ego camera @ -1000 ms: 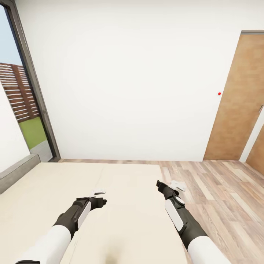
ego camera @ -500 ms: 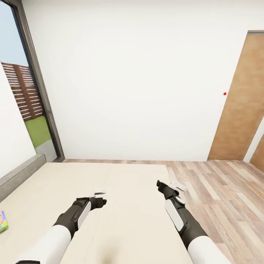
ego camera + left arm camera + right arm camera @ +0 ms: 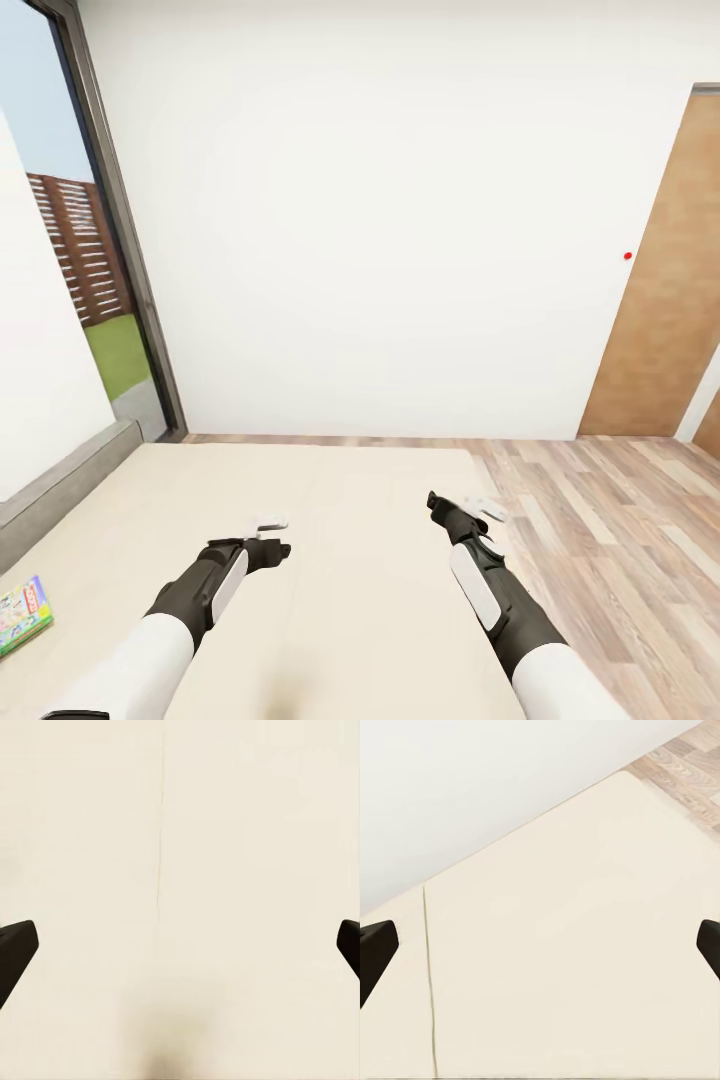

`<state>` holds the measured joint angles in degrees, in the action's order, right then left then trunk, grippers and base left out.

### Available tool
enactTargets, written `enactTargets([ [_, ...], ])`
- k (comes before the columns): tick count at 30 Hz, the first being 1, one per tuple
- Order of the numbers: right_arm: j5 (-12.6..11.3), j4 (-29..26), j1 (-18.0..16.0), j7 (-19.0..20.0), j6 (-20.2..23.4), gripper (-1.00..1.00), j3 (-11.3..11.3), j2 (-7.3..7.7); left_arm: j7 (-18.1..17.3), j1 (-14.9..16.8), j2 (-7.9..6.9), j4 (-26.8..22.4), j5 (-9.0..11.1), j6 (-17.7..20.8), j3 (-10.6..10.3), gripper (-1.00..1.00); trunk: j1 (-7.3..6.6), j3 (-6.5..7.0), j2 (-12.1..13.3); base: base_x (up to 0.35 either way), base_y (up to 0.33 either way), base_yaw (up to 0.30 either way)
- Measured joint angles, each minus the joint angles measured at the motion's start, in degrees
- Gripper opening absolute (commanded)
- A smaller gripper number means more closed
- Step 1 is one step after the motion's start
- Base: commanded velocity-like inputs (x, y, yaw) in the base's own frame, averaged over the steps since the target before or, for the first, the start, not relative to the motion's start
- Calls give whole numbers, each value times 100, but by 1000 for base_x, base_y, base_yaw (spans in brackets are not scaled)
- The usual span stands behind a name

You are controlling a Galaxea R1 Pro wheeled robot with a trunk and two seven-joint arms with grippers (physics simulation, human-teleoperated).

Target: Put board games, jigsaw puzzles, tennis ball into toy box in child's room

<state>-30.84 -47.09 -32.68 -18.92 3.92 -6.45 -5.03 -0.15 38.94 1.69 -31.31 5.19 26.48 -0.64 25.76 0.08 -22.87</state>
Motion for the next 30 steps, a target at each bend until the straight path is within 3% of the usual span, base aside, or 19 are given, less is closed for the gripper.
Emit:
enactTargets([
  [30, 0, 0, 0, 0, 0, 100, 0, 0, 0, 0, 0, 0, 0, 2, 0, 100, 0, 0, 0, 0, 246, 0],
])
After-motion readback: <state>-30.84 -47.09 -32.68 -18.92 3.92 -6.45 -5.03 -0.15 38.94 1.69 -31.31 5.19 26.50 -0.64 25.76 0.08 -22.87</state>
